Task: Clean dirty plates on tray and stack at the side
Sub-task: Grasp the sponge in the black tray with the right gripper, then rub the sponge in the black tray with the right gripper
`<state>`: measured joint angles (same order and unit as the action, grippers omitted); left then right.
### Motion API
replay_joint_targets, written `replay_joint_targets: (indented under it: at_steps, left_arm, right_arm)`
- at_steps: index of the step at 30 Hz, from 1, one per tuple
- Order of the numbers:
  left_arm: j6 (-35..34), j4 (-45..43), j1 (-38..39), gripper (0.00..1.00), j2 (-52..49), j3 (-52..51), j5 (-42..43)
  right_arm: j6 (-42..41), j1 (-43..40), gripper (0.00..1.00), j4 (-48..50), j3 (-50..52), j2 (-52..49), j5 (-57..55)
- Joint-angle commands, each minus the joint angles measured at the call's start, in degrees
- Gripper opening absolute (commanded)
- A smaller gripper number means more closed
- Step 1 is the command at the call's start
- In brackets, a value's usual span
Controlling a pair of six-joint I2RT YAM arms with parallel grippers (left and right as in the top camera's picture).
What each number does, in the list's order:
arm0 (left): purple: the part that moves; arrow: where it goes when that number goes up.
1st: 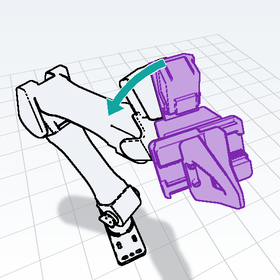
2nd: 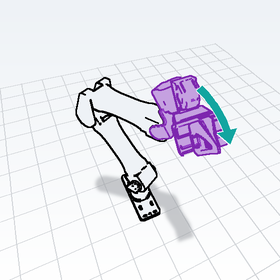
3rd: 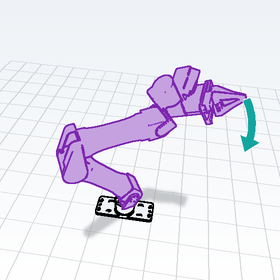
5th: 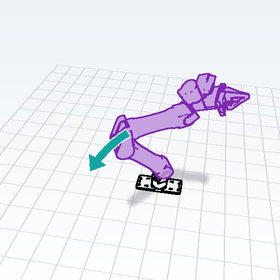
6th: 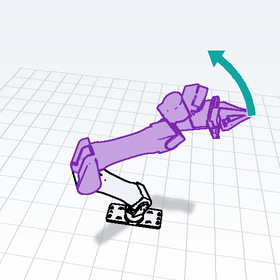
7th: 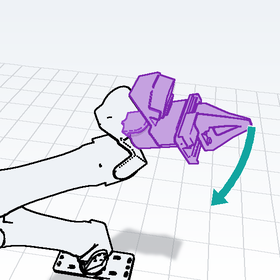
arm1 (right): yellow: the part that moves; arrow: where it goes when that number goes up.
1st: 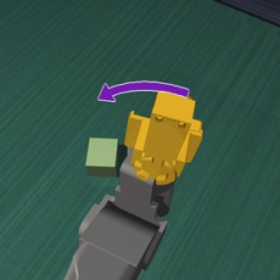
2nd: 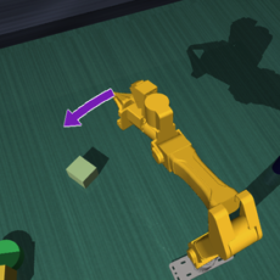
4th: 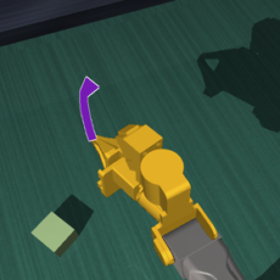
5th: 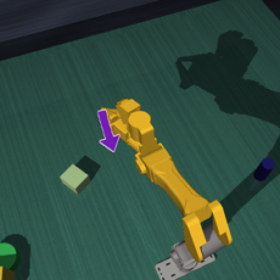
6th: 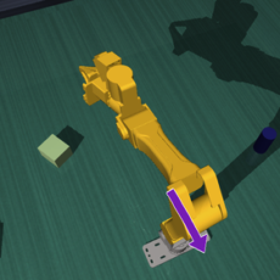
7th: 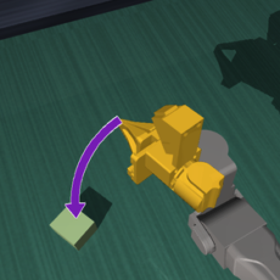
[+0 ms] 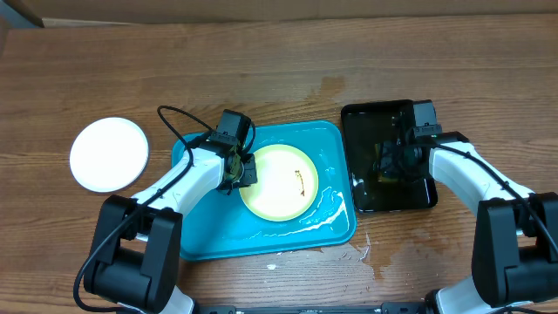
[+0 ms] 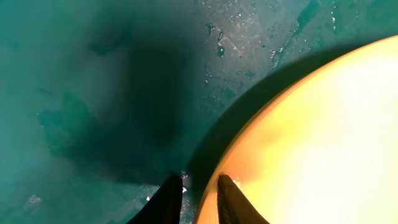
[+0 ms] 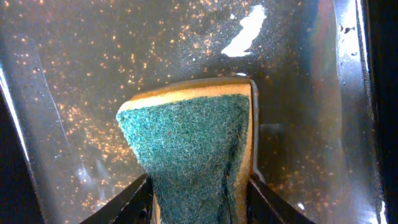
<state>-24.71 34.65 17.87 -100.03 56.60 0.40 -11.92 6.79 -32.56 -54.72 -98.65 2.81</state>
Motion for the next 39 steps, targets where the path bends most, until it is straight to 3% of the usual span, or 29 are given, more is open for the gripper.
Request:
replay_joint_targets:
  at_steps: [1, 3, 5, 7, 10, 16, 29, 39]
  left_arm:
    - [0.92, -0.04, -0.17, 0.21, 0.02, -0.42, 0.72]
    - [0.92, -0.04, -0.17, 0.21, 0.02, -0.42, 0.70]
    - [0.94, -0.11, -0.17, 0.21, 0.02, -0.42, 0.61]
    - [0.96, -0.26, -0.26, 0.20, 0.02, -0.42, 0.24]
    - [0.96, -0.92, -0.39, 0.04, 0.02, -0.42, -0.09]
    - [0.92, -2.97, -0.39, 0.04, 0.02, -0.42, -1.20]
    - [0.96, -3.23, -0.22, 0.04, 0.02, -0.42, -1.29]
    - [0.92, -3.23, -0.22, 0.04, 0.02, -0.57, -1.42]
  right_arm:
    - [0.15, 0.00, 0.45, 0.52, 0.26, -0.94, 0.70]
    - [0.15, 0.00, 0.36, 0.63, 0.31, -1.46, 0.70]
    - [0.13, 0.00, 0.14, 0.96, 0.26, -1.66, 1.31]
    - [0.15, 0.00, 0.04, 0.20, -0.96, -1.20, 3.30]
    - [0.11, 0.00, 0.04, -4.35, -5.70, 0.94, 4.76]
    - [0.17, 0.00, 0.04, -10.88, -13.38, 6.88, 5.18]
    - [2.80, 2.40, 0.04, -13.44, -12.48, 8.22, 2.49]
    - [-1.33, 10.12, 0.04, -13.55, -12.26, 8.24, -15.50]
